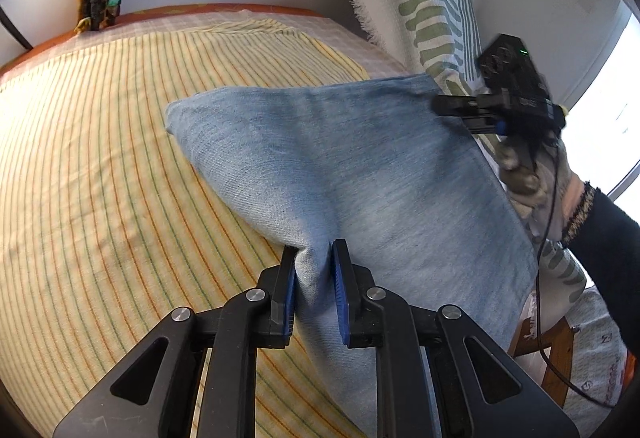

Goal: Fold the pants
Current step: 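Lift the folded jeans with both grippers, pinching the edge, then carry the lifted jeans with both grippers toward the pillow end of the bed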

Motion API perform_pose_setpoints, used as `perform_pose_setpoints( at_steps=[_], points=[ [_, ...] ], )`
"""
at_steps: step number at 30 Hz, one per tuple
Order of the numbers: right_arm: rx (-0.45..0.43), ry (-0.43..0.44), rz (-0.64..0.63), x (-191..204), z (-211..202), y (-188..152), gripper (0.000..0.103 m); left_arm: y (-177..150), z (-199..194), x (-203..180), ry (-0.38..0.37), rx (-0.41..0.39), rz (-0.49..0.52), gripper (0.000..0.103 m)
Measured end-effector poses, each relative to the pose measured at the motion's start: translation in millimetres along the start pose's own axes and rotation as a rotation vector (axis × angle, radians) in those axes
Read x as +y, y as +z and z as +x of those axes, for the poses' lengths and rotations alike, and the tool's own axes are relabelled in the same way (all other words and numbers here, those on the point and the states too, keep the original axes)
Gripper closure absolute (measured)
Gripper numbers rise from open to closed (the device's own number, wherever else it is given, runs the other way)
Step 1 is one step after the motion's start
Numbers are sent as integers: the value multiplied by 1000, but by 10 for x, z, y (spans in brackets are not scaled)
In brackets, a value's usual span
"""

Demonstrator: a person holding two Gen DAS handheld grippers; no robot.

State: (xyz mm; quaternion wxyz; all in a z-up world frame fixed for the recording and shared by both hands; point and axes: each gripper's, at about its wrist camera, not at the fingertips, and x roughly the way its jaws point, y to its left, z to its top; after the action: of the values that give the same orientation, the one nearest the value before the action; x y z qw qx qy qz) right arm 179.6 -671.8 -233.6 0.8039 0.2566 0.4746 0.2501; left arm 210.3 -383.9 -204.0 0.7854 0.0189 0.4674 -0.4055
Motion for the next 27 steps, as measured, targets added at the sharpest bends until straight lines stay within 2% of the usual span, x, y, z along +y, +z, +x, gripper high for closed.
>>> perform_pose_setpoints(
  at_steps=[2, 4, 6, 10, 14, 16, 18, 20, 22, 25, 27],
  points=[
    [-32, 31, -18, 75, -129, -83, 27, 8, 12, -7, 2, -1, 1, 88],
    [-39, 0, -70, 199, -183, -134, 27, 11, 11, -7, 5, -3, 4, 88],
    [-56, -104, -115, 267, -177, -151, 28, 12, 15, -14, 9, -3, 8, 88],
    [-102, -255, -85, 166, -243, -143, 28, 23, 0, -18, 12, -1, 5, 87],
    [-90, -253, -53, 99, -291, -234, 28, 28, 0, -5, 15, 1, 0, 85],
    [-70, -286, -72, 111, -255, -296, 27, 23, 4, -6, 17, 1, -1, 85],
    [-71, -267, -46, 103, -189, -332, 29, 25, 8, -11, 18, 3, -1, 85],
    [-107, -249, -83, 197, -183, -366, 60, 27, 6, -11, 19, 4, -1, 85],
    [-132, -263, -130, 330, -176, -394, 75, 34, 11, -15, 22, 5, 2, 85],
    [-167, -280, -196, 531, -188, -426, 75, 31, 14, -10, 21, 6, -1, 85],
    [-161, -300, -227, 586, -178, -432, 72, 32, 15, 0, 15, 7, -8, 83]
  ],
)
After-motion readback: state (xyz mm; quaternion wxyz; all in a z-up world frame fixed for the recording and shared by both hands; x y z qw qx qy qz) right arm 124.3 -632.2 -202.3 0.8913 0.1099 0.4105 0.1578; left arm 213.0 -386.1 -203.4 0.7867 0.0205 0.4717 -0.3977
